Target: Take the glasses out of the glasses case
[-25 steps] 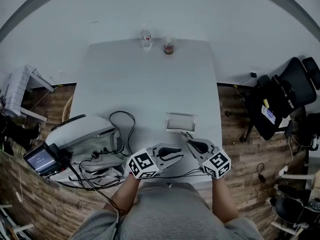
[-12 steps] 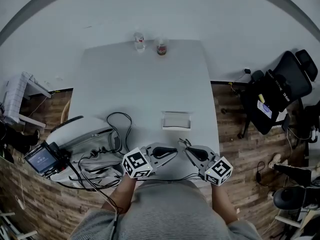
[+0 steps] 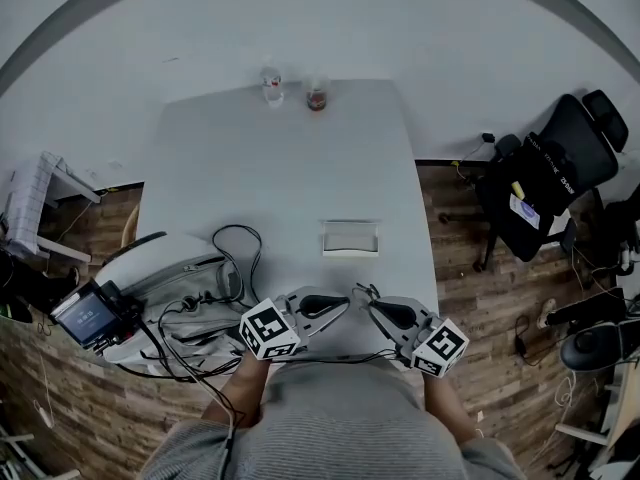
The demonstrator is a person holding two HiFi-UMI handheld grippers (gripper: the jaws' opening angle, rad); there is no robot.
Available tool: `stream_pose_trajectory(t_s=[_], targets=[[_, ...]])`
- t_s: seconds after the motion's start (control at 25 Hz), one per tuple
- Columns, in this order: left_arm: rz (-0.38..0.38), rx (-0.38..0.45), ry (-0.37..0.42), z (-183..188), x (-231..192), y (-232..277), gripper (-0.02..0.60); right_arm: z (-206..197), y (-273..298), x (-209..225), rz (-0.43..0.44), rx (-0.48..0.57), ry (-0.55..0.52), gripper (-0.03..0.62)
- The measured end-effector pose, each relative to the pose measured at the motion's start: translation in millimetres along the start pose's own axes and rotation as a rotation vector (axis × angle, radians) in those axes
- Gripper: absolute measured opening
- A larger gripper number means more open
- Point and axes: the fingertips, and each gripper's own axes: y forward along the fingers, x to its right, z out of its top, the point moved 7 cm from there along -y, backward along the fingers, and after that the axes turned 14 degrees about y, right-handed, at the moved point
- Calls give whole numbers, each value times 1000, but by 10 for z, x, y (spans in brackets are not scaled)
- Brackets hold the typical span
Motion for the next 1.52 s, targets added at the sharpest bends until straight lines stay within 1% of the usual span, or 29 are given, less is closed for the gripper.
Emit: stream_pose_trajectory(t_s=[0.16, 0.32, 0.72, 1.52], targets=[[7, 29, -8, 55, 7, -34, 12, 44, -37, -50, 5, 21, -17, 18], [-1, 41, 5, 128, 18, -33, 12, 88, -45, -63, 7, 36, -23, 18], [-8, 50, 23, 200, -20, -21, 12, 203, -78, -46, -2, 66, -34, 18], [-31, 49, 18, 196, 60, 21, 12, 187, -95, -14, -13, 79, -18, 18]])
